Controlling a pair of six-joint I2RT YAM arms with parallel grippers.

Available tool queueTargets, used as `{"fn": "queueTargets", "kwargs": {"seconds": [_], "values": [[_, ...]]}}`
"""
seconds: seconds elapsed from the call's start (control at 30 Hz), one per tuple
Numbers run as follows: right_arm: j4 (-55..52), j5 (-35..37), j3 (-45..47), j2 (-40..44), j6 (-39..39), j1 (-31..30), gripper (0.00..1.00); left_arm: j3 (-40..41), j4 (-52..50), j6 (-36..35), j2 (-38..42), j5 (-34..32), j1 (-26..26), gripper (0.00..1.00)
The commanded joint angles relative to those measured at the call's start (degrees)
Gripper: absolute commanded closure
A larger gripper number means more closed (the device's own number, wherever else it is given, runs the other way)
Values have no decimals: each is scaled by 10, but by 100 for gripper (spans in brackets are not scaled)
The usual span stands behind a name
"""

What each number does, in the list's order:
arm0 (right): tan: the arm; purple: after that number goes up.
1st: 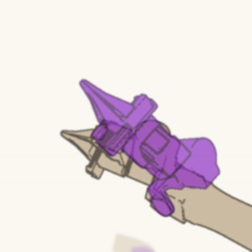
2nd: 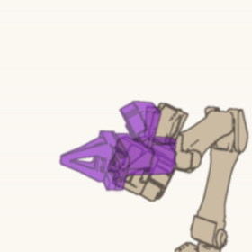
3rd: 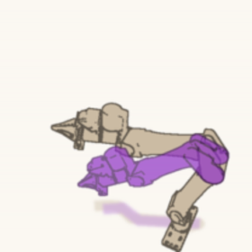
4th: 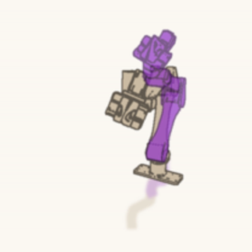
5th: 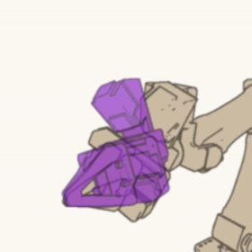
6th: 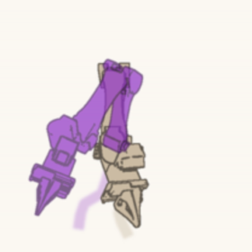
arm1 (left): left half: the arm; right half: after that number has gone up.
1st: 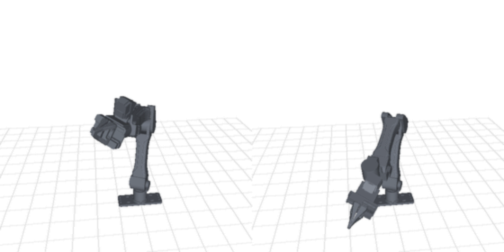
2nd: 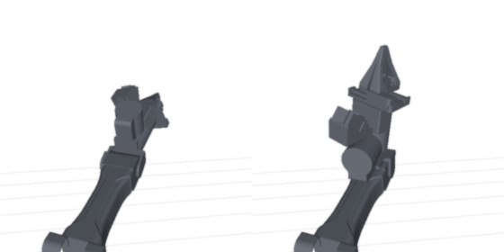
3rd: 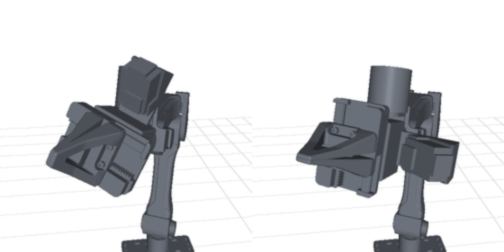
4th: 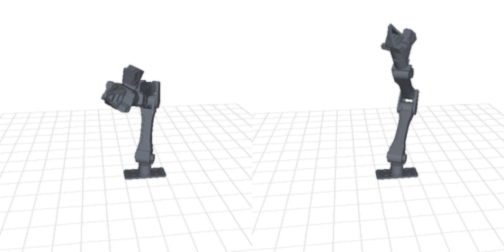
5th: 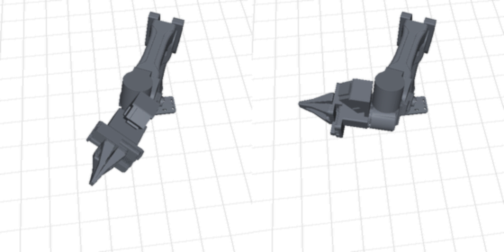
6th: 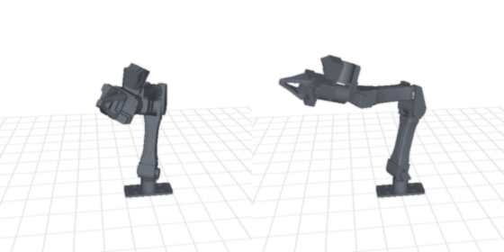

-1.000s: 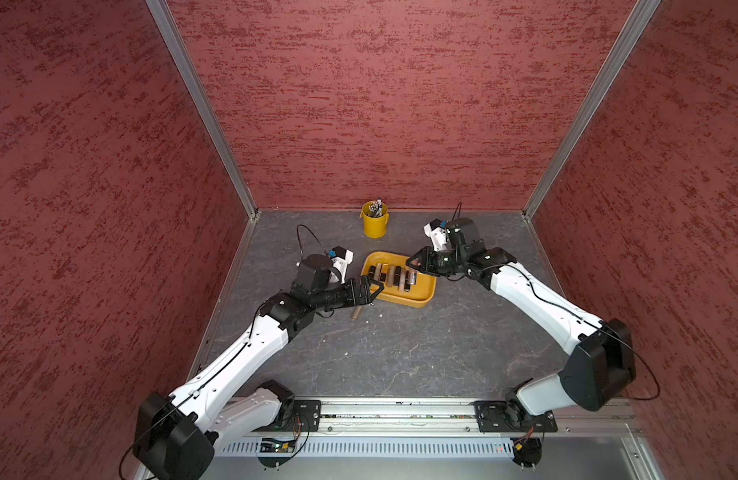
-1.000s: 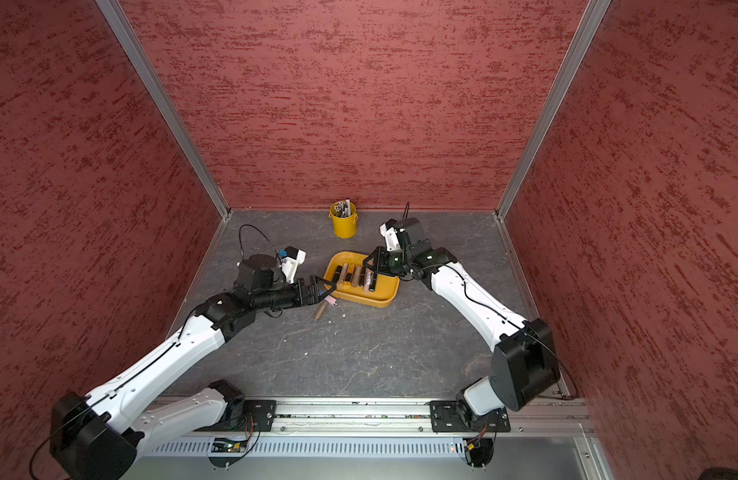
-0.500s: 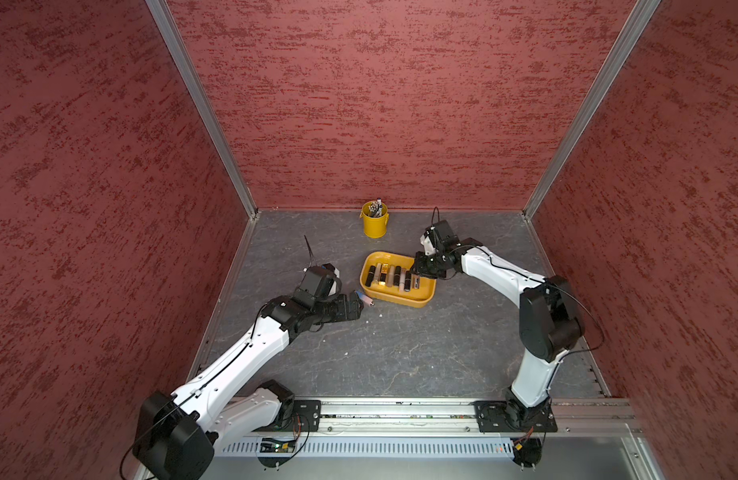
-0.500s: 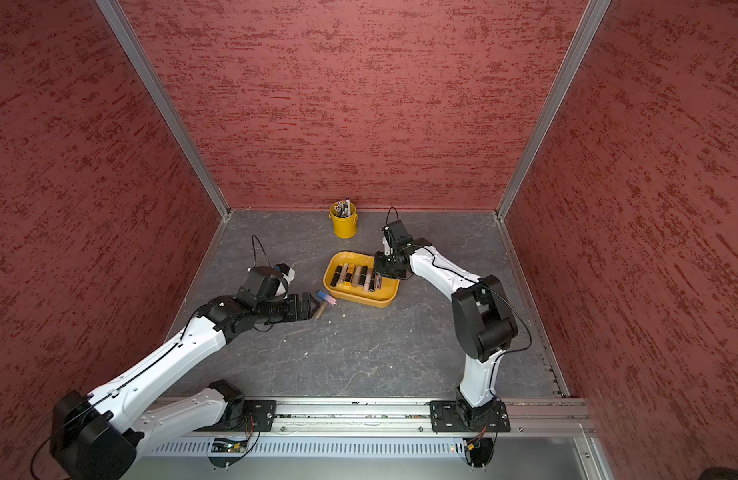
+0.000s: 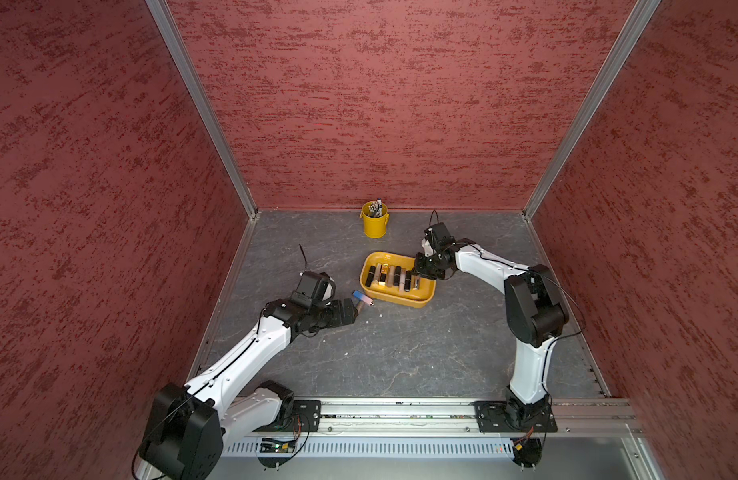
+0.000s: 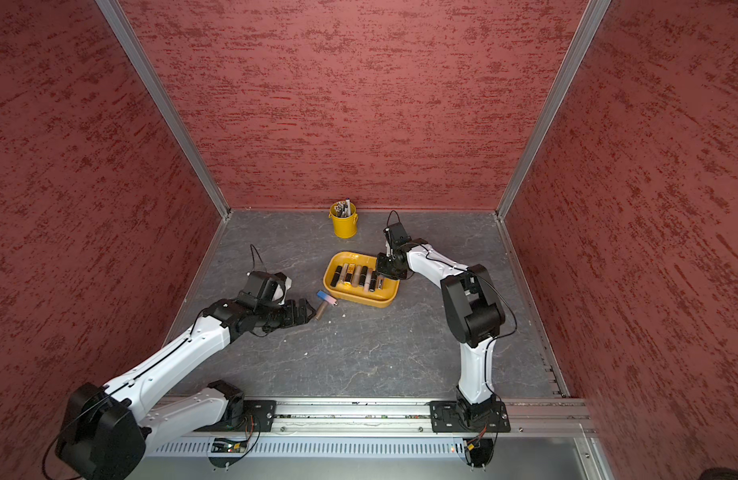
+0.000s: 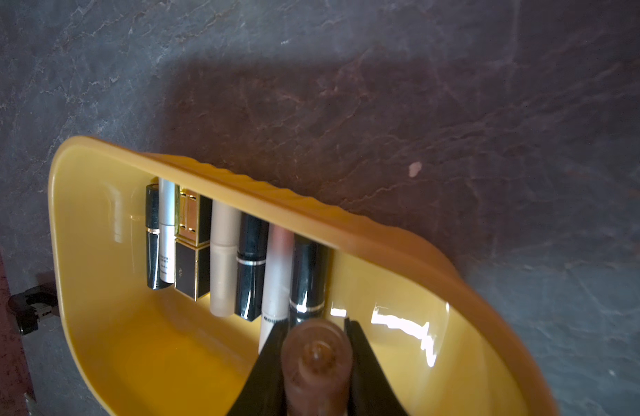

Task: Put the lipstick into the storage box
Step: Place the lipstick in the storage box.

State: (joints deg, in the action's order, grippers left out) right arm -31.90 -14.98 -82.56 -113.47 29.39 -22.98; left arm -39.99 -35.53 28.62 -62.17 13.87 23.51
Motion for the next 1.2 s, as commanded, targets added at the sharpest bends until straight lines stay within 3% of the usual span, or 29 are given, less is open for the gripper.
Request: {"fn": "queueTargets", "kwargs": {"seconds": [0.0,0.77,1.03,1.17], "values": [[16,-4,-22,-18,6,6,86,3,20,-8,8,21,-6,0],[32,-10,-21,-57,14,6,78,16,28,-5,10,42,-8,0],[34,-13,-21,-60,14,5,70,22,33,-5,-1,51,-7,0],[32,-9,-19,-57,13,6,60,20,31,-5,-13,52,-7,0]]}}
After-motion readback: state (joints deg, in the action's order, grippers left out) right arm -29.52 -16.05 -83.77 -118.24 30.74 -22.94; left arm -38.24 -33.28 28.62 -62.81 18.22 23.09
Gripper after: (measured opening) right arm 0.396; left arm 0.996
